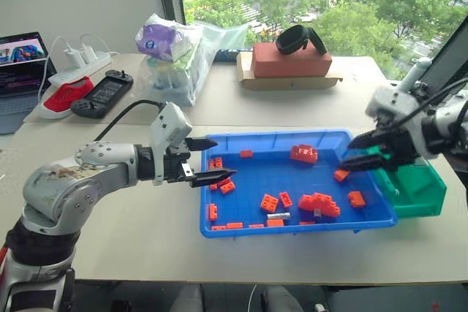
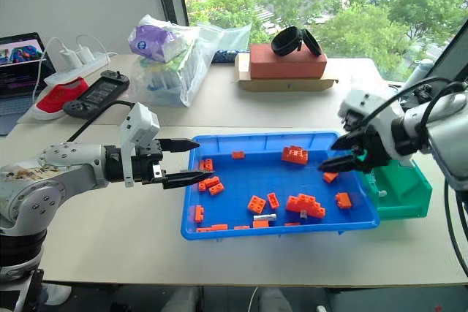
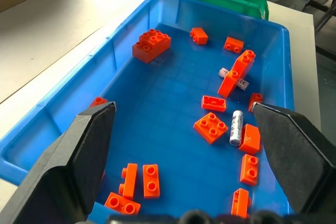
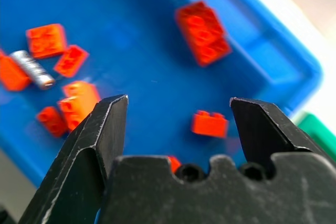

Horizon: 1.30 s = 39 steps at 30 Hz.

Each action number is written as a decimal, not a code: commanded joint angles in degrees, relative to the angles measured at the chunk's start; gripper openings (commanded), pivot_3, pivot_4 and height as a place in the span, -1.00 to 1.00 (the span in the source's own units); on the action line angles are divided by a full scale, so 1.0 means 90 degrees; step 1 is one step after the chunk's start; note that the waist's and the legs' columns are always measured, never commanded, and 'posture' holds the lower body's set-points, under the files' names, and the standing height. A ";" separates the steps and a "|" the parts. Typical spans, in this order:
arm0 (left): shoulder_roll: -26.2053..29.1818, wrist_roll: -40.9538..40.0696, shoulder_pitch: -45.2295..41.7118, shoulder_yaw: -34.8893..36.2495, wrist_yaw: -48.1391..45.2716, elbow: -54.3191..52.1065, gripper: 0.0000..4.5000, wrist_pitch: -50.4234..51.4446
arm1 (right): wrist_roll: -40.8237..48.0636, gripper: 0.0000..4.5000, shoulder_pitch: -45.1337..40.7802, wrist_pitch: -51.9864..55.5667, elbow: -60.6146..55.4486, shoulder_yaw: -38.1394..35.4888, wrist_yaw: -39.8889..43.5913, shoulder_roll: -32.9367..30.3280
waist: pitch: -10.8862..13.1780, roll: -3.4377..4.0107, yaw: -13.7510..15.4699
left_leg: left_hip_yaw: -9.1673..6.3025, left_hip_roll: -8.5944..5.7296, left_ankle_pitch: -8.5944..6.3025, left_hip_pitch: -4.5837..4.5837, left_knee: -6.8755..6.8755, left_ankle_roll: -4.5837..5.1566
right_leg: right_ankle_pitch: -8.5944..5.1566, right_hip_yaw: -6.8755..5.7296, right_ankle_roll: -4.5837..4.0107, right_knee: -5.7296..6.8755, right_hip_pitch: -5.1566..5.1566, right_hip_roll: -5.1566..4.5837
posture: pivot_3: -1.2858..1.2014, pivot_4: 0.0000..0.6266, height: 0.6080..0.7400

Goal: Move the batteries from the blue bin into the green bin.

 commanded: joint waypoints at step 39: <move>0.0197 0.0184 -0.0247 -0.0149 -0.0317 -0.0073 1.00 -0.0049 | -0.1779 -0.80 -0.0494 -0.1786 0.1376 0.0804 -0.0870 0.1332 | -0.0003 -0.0006 0.0064 | 0.0000 0.0002 0.0001 0.0005 0.0002 -0.0001 | 0.0002 -0.0001 -0.0003 0.0009 -0.0002 0.0001 | 0.03 -0.52 1.00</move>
